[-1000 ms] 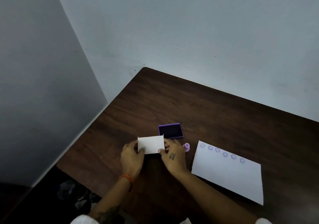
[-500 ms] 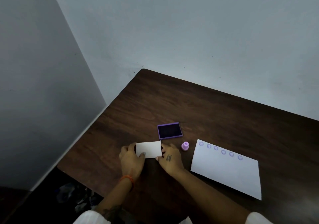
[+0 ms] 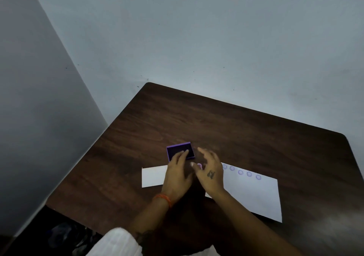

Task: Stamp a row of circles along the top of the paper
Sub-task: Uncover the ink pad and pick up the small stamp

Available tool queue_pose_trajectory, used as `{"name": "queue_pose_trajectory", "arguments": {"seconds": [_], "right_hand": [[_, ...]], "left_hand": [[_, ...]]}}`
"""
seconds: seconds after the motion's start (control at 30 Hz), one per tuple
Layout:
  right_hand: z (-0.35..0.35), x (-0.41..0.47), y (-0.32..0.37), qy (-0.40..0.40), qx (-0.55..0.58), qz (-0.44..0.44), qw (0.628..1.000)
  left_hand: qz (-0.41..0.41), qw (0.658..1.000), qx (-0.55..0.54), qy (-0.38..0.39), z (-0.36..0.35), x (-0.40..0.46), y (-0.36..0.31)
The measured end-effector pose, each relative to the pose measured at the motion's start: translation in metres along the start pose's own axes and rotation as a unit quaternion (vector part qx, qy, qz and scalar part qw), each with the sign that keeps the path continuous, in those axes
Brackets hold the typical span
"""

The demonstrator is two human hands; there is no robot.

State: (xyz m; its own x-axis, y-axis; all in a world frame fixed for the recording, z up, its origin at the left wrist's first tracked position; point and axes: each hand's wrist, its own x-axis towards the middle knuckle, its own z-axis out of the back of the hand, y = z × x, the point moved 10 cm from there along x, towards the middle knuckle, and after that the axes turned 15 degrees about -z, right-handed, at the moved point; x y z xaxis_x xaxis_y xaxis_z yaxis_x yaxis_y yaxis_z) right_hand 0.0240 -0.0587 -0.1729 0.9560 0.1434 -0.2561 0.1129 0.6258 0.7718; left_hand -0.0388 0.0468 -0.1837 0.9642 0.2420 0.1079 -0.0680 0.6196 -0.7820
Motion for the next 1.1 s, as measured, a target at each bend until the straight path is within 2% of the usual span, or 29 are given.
{"name": "queue_pose_trajectory", "arguments": {"seconds": [0.13, 0.27, 0.53, 0.63, 0.73, 0.87, 1.1], "right_hand": [[-0.003, 0.005, -0.029, 0.018, -0.001, -0.049, 0.999], [-0.008, 0.008, -0.041, 0.029, 0.005, -0.053, 0.998], [-0.011, 0.017, -0.042, 0.050, -0.002, -0.031, 0.998], [-0.011, 0.019, -0.044, 0.066, 0.024, -0.041, 0.997], [-0.002, 0.019, -0.045, 0.073, 0.101, -0.056, 0.991], [-0.002, 0.015, -0.056, 0.138, 0.220, -0.145, 0.955], [-0.006, 0.019, -0.070, 0.151, 0.209, -0.207, 0.944]], "left_hand": [[-0.002, 0.999, -0.021, 0.034, -0.027, 0.002, -0.002], [-0.035, 0.999, 0.022, 0.008, -0.029, 0.011, -0.001], [-0.005, 1.000, 0.023, -0.005, -0.037, 0.017, 0.011], [0.001, 1.000, -0.015, -0.013, -0.036, 0.017, 0.011], [0.017, 0.995, -0.103, -0.008, -0.035, 0.016, 0.015], [0.028, 0.983, -0.181, 0.015, -0.034, 0.013, 0.020], [0.032, 0.978, -0.204, 0.010, -0.028, 0.010, 0.009]]}}
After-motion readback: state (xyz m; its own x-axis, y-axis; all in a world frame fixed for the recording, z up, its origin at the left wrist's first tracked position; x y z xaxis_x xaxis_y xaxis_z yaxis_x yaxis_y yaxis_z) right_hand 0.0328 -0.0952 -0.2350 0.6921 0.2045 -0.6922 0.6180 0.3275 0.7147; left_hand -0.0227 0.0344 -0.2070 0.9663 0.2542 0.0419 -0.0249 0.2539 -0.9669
